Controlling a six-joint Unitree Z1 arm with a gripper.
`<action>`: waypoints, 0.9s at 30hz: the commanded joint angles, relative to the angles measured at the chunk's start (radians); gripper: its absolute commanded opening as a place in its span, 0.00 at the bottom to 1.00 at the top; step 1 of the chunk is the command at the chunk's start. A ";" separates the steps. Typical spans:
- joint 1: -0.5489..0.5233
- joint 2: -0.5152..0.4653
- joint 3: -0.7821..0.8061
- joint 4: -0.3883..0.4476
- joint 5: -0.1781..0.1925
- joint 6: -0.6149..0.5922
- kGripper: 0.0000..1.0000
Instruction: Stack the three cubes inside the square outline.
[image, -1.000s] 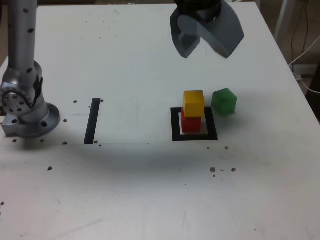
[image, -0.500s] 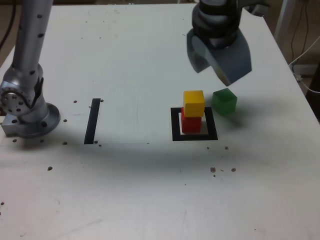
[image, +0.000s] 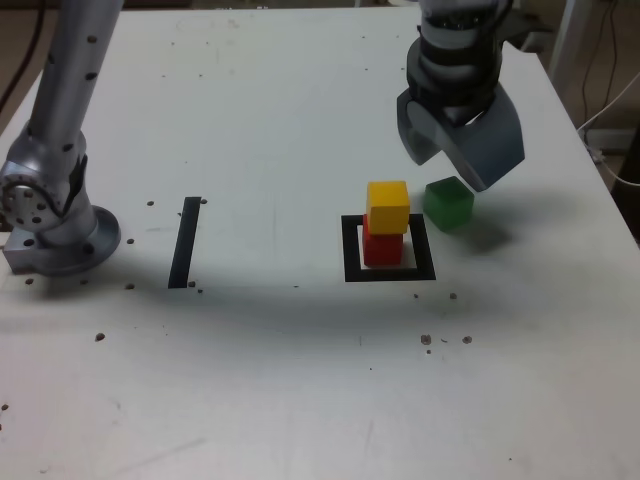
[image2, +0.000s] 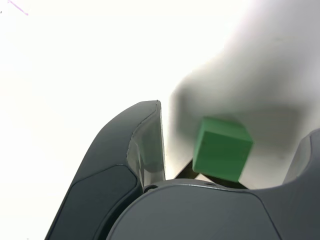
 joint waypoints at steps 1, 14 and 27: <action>0.007 0.007 0.025 -0.025 0.011 -0.014 0.93; 0.023 0.035 0.096 -0.086 0.026 -0.015 0.90; 0.011 0.036 0.117 -0.086 0.025 -0.016 0.81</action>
